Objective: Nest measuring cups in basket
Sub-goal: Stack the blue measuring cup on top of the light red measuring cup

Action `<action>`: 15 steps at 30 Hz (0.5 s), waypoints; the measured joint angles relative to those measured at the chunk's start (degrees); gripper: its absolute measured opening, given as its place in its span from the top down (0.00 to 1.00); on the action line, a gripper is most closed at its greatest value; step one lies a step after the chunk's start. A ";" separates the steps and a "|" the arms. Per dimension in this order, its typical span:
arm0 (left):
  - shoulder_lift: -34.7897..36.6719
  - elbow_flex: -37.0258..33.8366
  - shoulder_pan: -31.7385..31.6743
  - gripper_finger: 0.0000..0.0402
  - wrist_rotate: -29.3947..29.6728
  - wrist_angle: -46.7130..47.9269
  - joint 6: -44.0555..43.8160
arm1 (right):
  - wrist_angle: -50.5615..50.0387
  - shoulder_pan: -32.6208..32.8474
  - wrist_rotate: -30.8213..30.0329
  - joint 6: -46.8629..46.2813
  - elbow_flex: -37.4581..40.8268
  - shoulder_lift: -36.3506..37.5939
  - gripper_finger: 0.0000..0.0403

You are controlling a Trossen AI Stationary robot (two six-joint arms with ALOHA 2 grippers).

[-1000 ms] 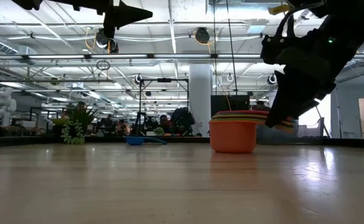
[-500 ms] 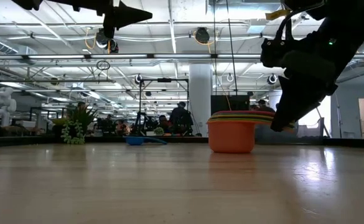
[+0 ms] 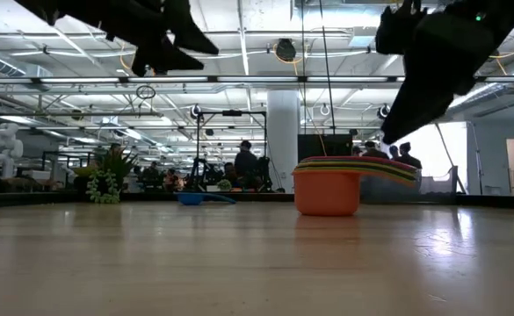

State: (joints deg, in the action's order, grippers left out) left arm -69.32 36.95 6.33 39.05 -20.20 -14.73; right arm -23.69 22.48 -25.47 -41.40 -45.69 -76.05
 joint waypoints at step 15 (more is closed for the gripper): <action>-9.09 4.11 -6.90 0.41 0.09 19.80 -4.48 | -0.69 0.00 -0.11 14.94 0.00 13.80 0.20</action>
State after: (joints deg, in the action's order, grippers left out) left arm -78.41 41.06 -0.57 39.14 -0.40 -19.21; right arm -24.39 22.48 -25.58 -26.46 -45.69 -62.26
